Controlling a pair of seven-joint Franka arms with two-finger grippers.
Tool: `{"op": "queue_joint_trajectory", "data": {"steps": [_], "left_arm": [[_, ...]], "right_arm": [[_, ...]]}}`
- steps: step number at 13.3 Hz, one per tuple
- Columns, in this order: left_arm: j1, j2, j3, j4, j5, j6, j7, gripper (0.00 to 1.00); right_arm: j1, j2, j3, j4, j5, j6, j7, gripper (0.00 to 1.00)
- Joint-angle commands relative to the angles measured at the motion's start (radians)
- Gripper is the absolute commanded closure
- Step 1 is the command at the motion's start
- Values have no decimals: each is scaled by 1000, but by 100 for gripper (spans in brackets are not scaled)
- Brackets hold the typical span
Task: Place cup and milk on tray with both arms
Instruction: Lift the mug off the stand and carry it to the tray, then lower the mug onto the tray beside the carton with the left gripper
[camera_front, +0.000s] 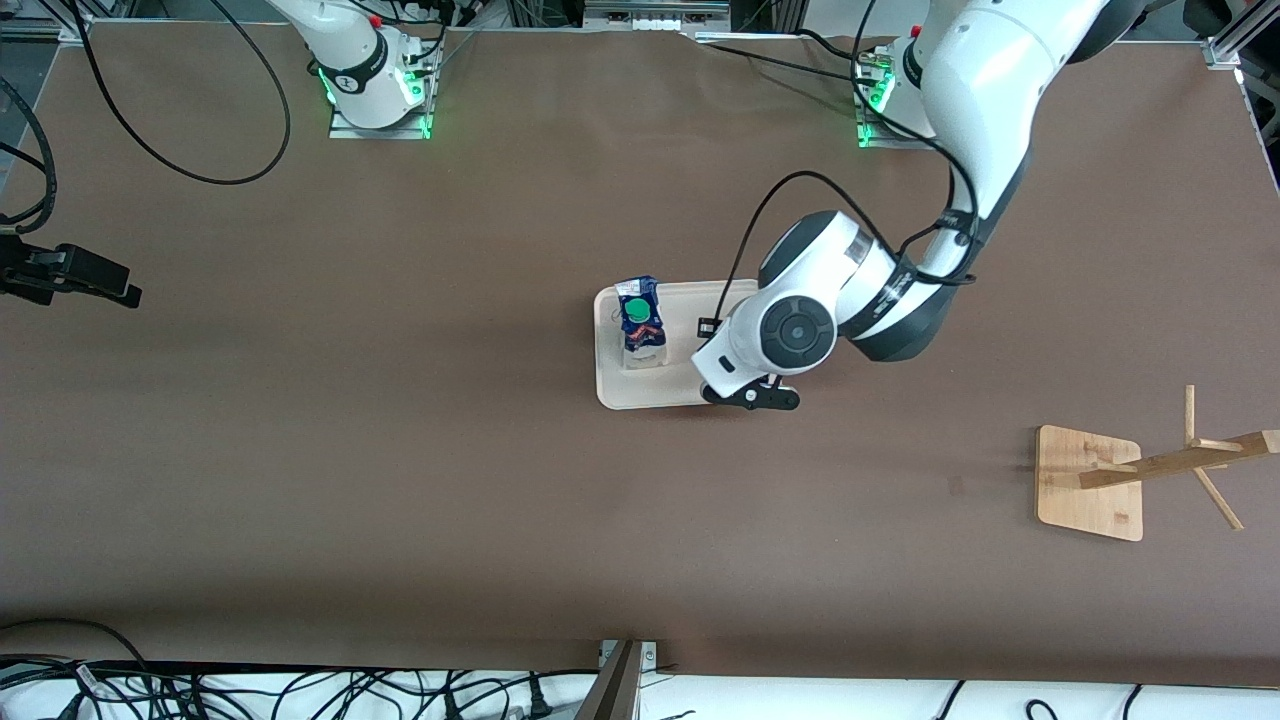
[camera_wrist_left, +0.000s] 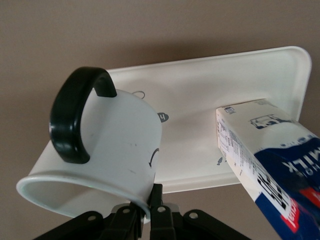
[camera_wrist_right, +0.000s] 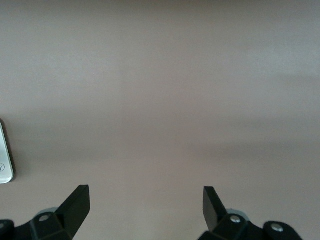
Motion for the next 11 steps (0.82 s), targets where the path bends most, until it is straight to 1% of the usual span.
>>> {"op": "queue_joint_trajectory", "data": {"steps": [1, 5, 9, 11], "left_arm": [[-55, 55, 15, 55, 22, -40, -108, 100], [-53, 64, 15, 38, 16, -82, -116, 100], [-49, 77, 15, 20, 16, -85, -109, 100], [-50, 99, 15, 20, 14, -77, -101, 100]], "right_arm": [[-13, -14, 19, -7, -4, -7, -5, 0], [-6, -12, 20, -6, -9, -7, -5, 0], [-1, -14, 22, -6, -9, -2, -5, 0], [-1, -12, 22, -7, -9, 1, -2, 0]]}}
